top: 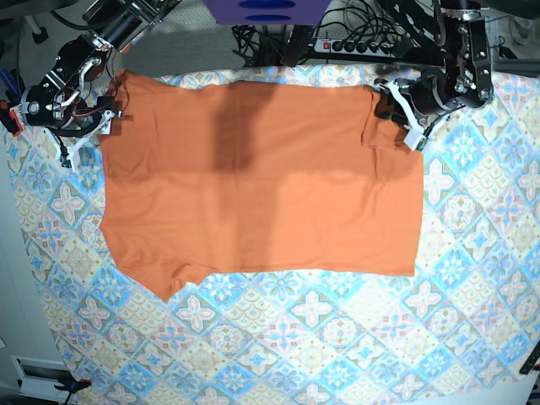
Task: Fold the T-shirt properly
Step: 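Close both grippers on the shirt's shoulder edges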
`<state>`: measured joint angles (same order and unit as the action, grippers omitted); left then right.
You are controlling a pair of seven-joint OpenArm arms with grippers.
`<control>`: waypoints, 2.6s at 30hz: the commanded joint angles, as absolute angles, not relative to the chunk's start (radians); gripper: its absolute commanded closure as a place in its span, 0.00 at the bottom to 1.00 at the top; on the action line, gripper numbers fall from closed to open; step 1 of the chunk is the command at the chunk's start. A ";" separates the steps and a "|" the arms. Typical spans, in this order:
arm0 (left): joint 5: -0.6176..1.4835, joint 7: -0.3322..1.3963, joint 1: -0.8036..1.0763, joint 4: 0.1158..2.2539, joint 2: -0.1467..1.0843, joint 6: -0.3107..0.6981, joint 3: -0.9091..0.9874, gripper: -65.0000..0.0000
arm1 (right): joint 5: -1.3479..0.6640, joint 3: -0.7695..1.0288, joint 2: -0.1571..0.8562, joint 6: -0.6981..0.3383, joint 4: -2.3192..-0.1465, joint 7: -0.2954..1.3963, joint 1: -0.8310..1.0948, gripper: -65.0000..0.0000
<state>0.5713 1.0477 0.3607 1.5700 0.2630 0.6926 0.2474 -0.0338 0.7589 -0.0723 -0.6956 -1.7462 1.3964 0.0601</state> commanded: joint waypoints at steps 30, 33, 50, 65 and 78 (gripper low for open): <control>0.579 1.041 0.358 1.584 0.280 0.698 0.249 0.95 | -0.639 0.773 0.091 -0.698 -1.580 1.396 0.203 0.40; 0.579 1.041 0.358 1.584 0.280 0.698 0.249 0.95 | -0.599 0.796 0.093 -0.698 -1.575 1.396 0.217 0.40; 0.579 1.041 0.358 1.584 0.280 0.698 0.249 0.95 | -0.490 0.746 0.093 -0.698 -1.426 1.376 0.206 0.40; 0.579 1.041 0.358 1.584 0.280 0.698 0.249 0.95 | -0.493 0.622 0.128 -0.698 -1.264 1.333 0.177 0.40; 0.579 1.041 0.358 1.584 0.280 0.698 0.251 0.95 | -0.496 0.556 0.084 -0.698 -1.411 1.396 0.202 0.42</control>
<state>0.5674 1.0481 0.3607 1.5700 0.2684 0.6930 0.2455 -0.4473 0.5846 0.1268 -0.6857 -1.4345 1.3823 0.1925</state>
